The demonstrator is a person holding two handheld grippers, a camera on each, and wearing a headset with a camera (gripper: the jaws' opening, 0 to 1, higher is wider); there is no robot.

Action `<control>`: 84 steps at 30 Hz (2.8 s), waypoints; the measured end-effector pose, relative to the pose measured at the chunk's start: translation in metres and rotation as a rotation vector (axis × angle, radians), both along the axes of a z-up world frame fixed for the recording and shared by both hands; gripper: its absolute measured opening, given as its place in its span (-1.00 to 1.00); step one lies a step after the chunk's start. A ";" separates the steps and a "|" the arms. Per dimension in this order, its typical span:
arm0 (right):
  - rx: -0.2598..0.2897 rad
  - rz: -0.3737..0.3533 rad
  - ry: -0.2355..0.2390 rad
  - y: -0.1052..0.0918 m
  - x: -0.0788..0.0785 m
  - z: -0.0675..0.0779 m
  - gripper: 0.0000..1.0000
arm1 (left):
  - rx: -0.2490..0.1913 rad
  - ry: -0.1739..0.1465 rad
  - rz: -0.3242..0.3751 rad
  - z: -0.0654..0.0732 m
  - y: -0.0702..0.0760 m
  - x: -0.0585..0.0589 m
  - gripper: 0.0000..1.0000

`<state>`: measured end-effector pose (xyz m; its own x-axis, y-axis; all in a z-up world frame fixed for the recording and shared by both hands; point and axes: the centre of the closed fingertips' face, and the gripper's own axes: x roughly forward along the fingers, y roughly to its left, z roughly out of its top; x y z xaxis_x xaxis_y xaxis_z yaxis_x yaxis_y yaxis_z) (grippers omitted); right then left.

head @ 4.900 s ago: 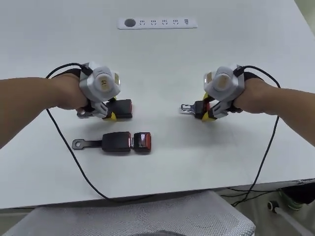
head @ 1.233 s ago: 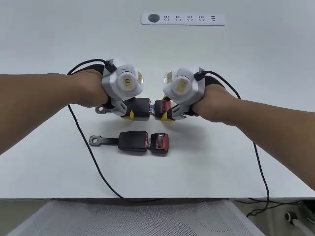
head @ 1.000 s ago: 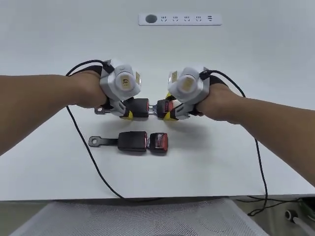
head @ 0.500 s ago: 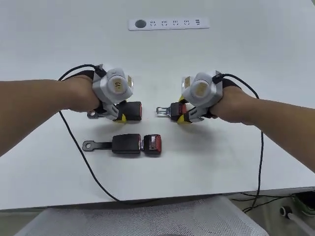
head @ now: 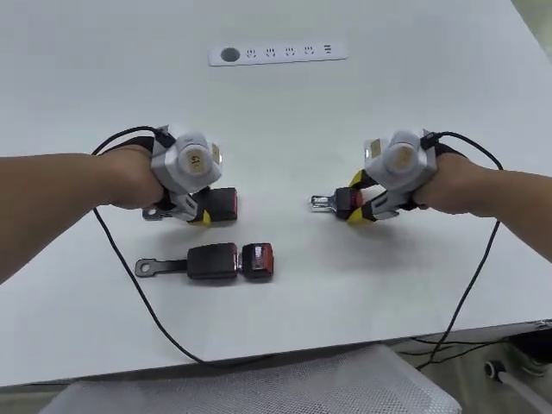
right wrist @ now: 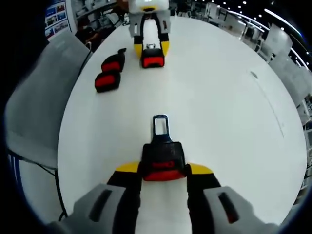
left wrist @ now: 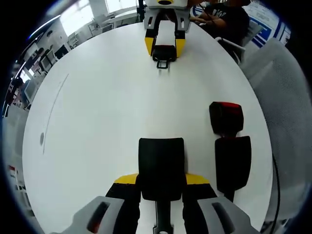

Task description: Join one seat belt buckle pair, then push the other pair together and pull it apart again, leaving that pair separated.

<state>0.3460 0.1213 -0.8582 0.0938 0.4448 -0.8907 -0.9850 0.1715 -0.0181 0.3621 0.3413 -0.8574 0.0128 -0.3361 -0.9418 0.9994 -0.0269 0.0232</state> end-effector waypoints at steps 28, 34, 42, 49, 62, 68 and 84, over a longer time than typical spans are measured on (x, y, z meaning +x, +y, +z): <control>0.030 -0.226 -0.099 -0.002 -0.031 0.033 0.19 | -0.127 -0.143 0.215 0.054 0.022 -0.011 -0.07; 0.110 -0.277 -0.139 0.003 -0.044 0.050 0.31 | -0.205 -0.187 0.264 0.081 0.024 -0.036 0.06; 0.194 -0.368 -0.155 0.006 -0.065 0.069 0.59 | -0.269 -0.221 0.385 0.104 0.041 -0.062 0.36; 0.219 -0.393 -0.144 0.008 -0.086 0.074 0.77 | -0.299 -0.223 0.469 0.107 0.058 -0.086 0.65; 0.254 -0.427 -0.179 0.005 -0.098 0.087 1.00 | -0.316 -0.211 0.604 0.097 0.098 -0.113 1.00; 0.255 -0.427 -0.181 0.005 -0.101 0.087 1.00 | -0.324 -0.235 0.648 0.102 0.103 -0.112 1.00; 0.248 -0.400 -0.198 0.009 -0.104 0.096 1.00 | -0.297 -0.234 0.648 0.104 0.115 -0.126 1.00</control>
